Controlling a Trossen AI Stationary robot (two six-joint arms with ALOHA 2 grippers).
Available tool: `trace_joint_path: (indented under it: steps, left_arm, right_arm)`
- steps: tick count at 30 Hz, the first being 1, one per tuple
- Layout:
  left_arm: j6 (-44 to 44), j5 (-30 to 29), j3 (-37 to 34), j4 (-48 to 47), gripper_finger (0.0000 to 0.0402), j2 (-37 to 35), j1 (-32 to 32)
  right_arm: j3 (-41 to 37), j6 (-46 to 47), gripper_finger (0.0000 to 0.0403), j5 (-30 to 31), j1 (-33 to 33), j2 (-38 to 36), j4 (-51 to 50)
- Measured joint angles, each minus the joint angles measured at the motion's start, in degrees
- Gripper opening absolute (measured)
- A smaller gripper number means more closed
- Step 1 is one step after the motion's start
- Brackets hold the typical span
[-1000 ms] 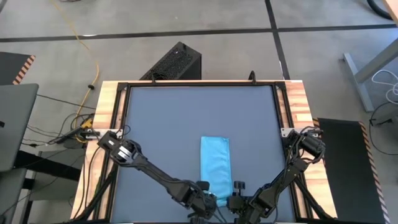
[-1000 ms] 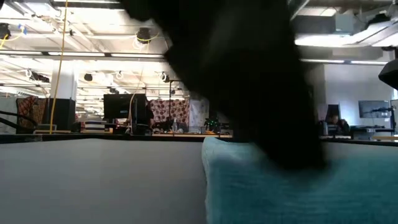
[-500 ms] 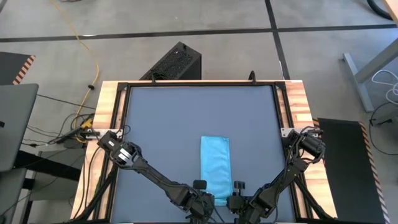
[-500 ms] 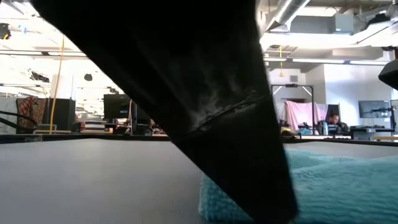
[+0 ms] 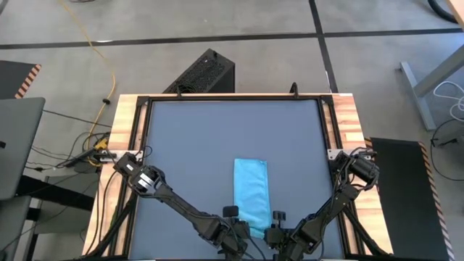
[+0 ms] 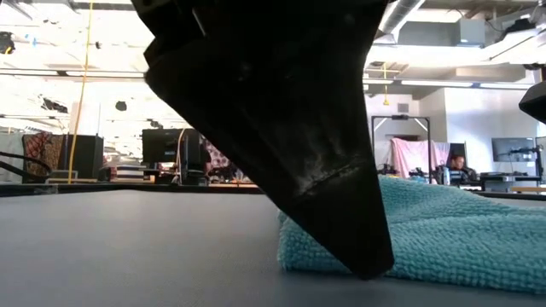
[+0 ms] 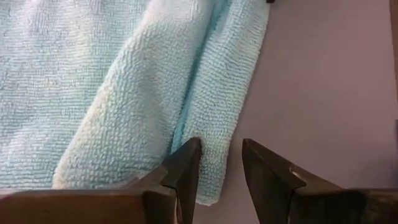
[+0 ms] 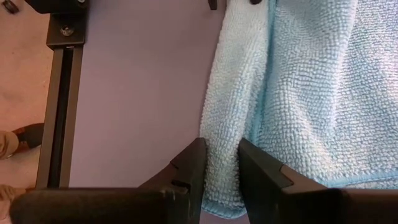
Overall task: Roll towel
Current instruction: Roll the blue microfiber towel
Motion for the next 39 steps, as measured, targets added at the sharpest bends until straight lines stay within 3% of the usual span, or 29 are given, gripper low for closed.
trace_joint_path:
  steps: [5,13,26,32,39]
  left_arm:
    - [-0.9,0.0,-0.2,-1.3,0.0097,0.0,0.0]
    - [-1.2,2.5,-0.3,-1.7,0.0007,-0.1,-0.2]
    - [-3.1,11.4,-0.3,2.0,0.0,-0.1,-1.5]
    - [-5.2,11.9,1.3,2.4,0.0,0.1,-1.5]
    - [-5.4,12.2,2.1,2.4,0.0,0.1,-1.7]
  right_arm:
    - [0.0,-0.1,0.0116,-0.8,0.0,0.0,0.0]
    - [0.0,-0.2,0.0116,-1.4,0.0,0.0,0.0]
    - [-0.2,0.2,0.0116,-1.8,0.0,-3.0,-2.7]
    - [-0.1,4.4,0.0116,-6.5,0.5,-3.2,-2.9]
    - [-0.1,6.7,0.0116,-4.6,2.2,-3.2,-5.2]
